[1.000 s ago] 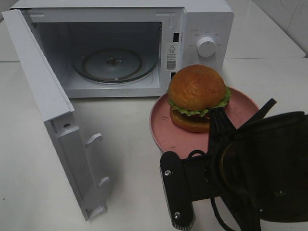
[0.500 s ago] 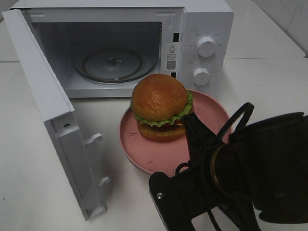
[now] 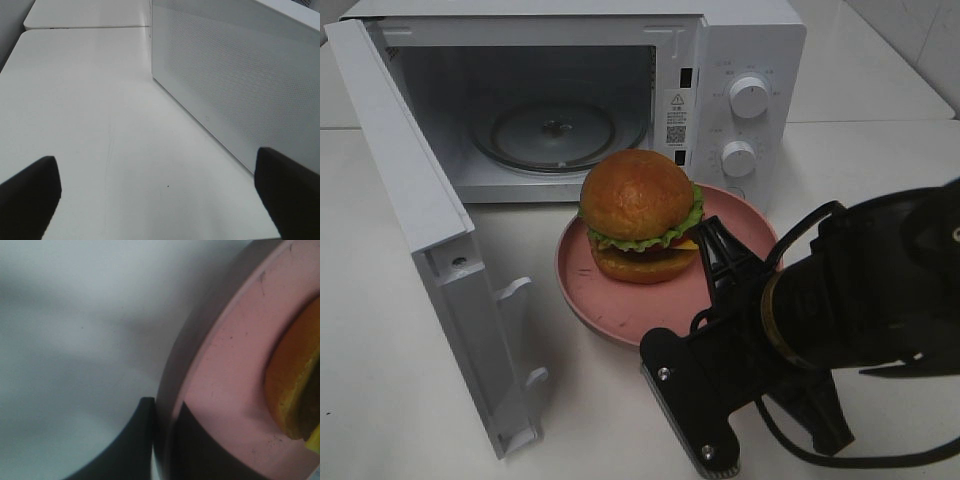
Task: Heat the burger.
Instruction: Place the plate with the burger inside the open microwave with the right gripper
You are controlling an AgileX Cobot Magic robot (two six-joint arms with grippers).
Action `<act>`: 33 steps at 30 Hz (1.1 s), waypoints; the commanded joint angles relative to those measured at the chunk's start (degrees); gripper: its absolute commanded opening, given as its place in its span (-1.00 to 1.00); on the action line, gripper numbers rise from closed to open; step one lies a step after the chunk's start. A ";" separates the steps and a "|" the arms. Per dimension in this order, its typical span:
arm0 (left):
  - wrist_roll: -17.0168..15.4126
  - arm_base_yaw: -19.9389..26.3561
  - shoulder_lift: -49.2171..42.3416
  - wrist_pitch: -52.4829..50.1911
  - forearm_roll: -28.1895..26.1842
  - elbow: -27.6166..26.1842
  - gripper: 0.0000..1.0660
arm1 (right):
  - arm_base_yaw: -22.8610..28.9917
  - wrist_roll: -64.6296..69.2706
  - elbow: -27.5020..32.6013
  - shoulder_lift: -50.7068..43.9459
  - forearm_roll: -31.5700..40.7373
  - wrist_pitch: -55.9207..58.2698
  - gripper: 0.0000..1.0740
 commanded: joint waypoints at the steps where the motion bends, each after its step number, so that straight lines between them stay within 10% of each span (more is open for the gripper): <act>1: -0.17 -0.11 -0.06 -0.11 -0.23 0.17 0.88 | -1.32 -2.69 -0.23 -0.46 -2.29 -2.41 -0.96; 9: -0.17 -0.11 -0.06 -0.11 -0.23 0.17 0.88 | -8.08 -15.87 -3.09 -0.46 2.52 -5.04 -0.96; 22: -0.17 -0.11 -0.06 -0.11 -0.23 0.17 0.88 | -15.41 -54.37 -11.86 -0.46 35.58 -3.50 -0.96; 33: -0.17 -0.11 -0.06 -0.11 -0.23 0.17 0.88 | -16.16 -61.08 -15.24 -0.46 41.65 0.63 -0.96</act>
